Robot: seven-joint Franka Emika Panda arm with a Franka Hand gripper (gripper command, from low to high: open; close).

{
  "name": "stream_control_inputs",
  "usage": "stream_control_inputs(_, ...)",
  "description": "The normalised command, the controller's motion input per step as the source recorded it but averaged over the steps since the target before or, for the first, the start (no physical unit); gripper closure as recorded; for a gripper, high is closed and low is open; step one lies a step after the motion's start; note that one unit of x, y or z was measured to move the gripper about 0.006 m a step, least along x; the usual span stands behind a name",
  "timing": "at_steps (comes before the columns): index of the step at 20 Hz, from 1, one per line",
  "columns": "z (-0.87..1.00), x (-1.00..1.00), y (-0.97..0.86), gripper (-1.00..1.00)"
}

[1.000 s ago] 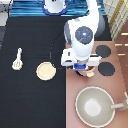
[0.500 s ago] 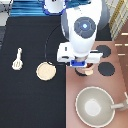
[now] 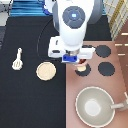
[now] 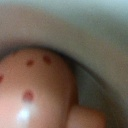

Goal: Take the lid off the pot, put the pot on the plate, and use the tool to push the pot to the front of the table.

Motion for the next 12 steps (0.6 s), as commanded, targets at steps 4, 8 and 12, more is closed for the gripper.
stream_control_inputs(4, 0.08, -0.23, -0.85, 1.00)
stream_control_inputs(8, 0.00, -0.20, -0.83, 1.00)
stream_control_inputs(12, -0.03, -0.18, -0.79, 1.00)
